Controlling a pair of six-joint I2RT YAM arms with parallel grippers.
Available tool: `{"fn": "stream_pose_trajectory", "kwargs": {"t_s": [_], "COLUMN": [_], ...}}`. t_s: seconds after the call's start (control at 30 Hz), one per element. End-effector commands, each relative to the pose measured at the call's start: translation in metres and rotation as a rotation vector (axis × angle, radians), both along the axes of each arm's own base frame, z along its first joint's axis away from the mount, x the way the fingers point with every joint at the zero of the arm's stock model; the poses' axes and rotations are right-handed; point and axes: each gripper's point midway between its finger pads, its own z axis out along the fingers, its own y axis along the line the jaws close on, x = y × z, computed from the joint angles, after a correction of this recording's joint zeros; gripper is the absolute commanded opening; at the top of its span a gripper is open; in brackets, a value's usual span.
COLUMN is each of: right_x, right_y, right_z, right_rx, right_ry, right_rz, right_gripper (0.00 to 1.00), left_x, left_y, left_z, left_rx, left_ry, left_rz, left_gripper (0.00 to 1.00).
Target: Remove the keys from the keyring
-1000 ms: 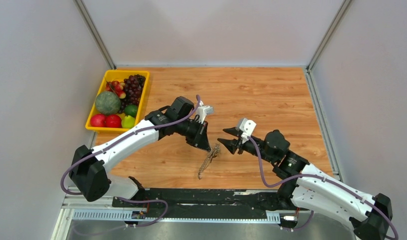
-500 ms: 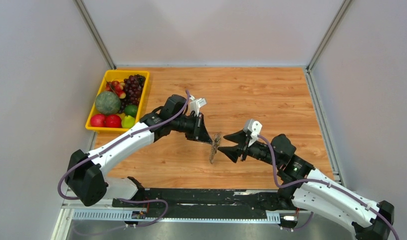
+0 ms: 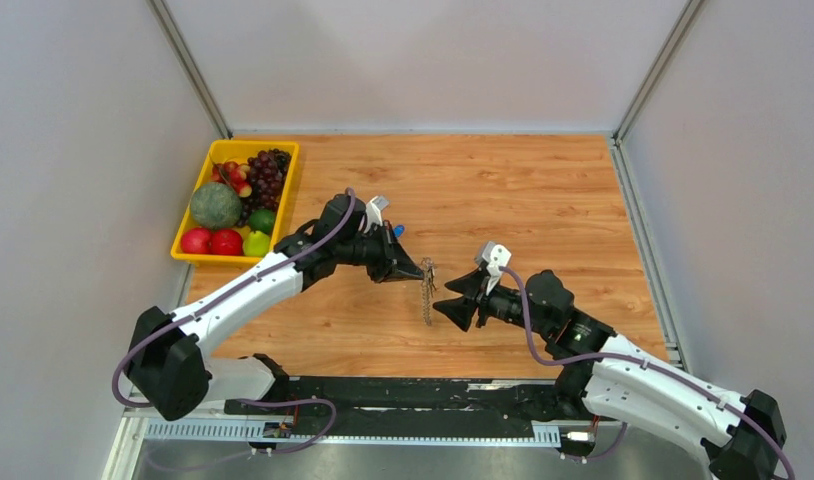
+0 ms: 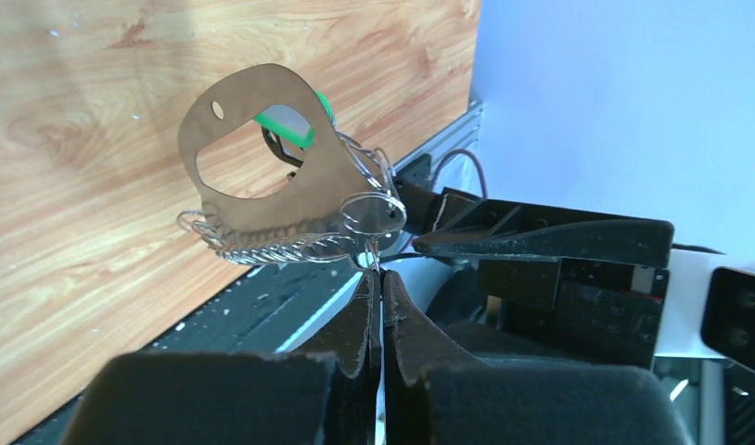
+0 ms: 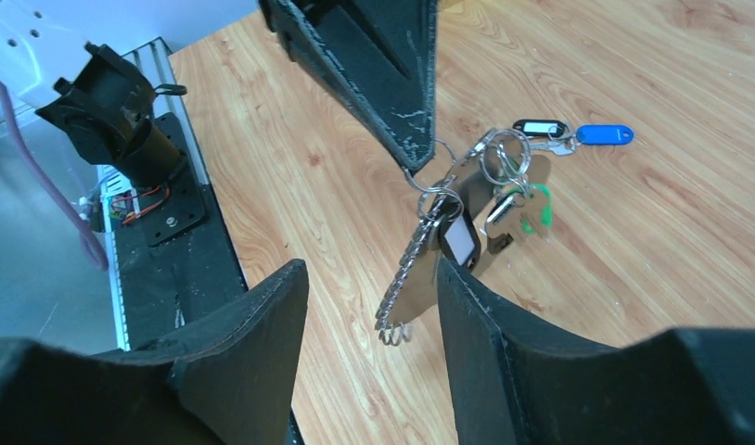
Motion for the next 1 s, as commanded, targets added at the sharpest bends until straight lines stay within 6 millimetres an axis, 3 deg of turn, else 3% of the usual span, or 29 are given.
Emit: {"fn": "stream_pose_trajectory", "kwargs": {"t_s": [0.0, 0.27, 0.63, 0.7, 0.83, 0.97], "right_x": [0.016, 0.032, 0.033, 0.029, 0.023, 0.025], "right_y": [0.0, 0.001, 0.002, 0.004, 0.009, 0.013], "right_z": [0.019, 0.019, 0.02, 0.023, 0.028, 0.027], "right_rx": [0.032, -0.026, -0.058, -0.04, -0.009, -0.012], "right_ry": [-0.053, -0.111, -0.219, -0.231, -0.252, -0.258], "right_rz": [-0.065, -0.103, -0.066, -0.039, -0.003, 0.009], "right_gripper": [0.56, 0.43, 0.36, 0.39, 0.55, 0.58], "left_x": [0.003, 0.0, -0.006, -0.007, -0.01, -0.012], "left_y": [-0.005, -0.012, -0.014, -0.015, -0.016, -0.016], "left_z": [0.033, 0.052, 0.06, 0.061, 0.061, 0.062], "left_rx": [-0.175, -0.342, -0.376, -0.377, -0.374, -0.37], "left_ry": [0.123, 0.194, 0.189, 0.188, 0.188, 0.182], "left_rz": [0.14, 0.144, 0.098, 0.09, 0.064, 0.053], "left_gripper": [0.0, 0.0, 0.0, 0.0, 0.0, 0.0]}}
